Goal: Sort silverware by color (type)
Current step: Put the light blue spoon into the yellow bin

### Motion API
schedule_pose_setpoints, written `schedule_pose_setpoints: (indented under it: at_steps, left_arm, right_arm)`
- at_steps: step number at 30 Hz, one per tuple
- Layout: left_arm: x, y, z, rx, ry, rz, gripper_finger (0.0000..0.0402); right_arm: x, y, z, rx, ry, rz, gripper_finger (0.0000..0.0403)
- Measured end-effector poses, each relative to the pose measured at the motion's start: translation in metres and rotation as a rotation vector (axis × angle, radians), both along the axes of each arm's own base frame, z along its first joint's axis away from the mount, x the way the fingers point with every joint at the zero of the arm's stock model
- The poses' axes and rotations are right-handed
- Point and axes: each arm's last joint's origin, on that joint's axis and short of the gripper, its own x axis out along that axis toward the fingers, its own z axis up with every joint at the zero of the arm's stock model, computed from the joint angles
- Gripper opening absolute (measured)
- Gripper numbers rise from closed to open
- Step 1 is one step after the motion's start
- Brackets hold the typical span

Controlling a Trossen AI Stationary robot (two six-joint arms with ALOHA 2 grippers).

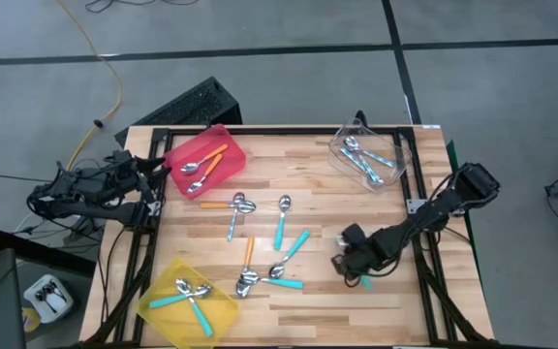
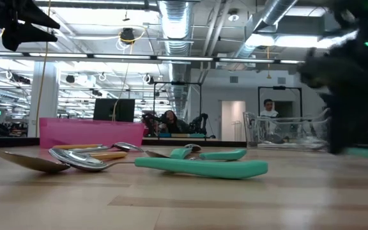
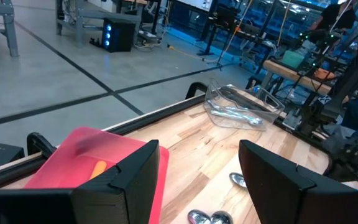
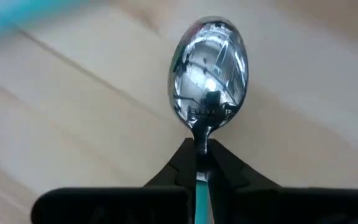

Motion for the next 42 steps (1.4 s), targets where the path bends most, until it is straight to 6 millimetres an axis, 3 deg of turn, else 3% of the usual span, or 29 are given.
schedule_pose_setpoints:
  at_steps: [7, 18, 23, 28, 42]
  left_arm:
    - [0.000, 0.000, 0.000, 0.000, 0.000, 0.000, 0.0205]
    - [0.000, 0.000, 0.000, 0.000, 0.000, 0.000, 0.0205]
    - [0.000, 0.000, 0.000, 0.000, 0.000, 0.000, 0.0205]
    - [0.000, 0.000, 0.000, 0.000, 0.000, 0.000, 0.0205]
    - [0.000, 0.000, 0.000, -0.005, -0.001, 0.007, 0.0205]
  right_arm:
    - [0.039, -0.003, 0.021, -0.104, -0.337, 0.101, 0.0026]
    - [0.097, -0.040, 0.068, -0.377, -0.857, 0.273, 0.0015]
    - [0.117, -0.056, 0.076, -0.392, -1.056, 0.368, 0.0015]
    - [0.143, -0.062, 0.072, -0.393, -1.115, 0.455, 0.0015]
    - [0.226, -0.040, 0.078, -0.245, -1.224, 0.738, 0.0017]
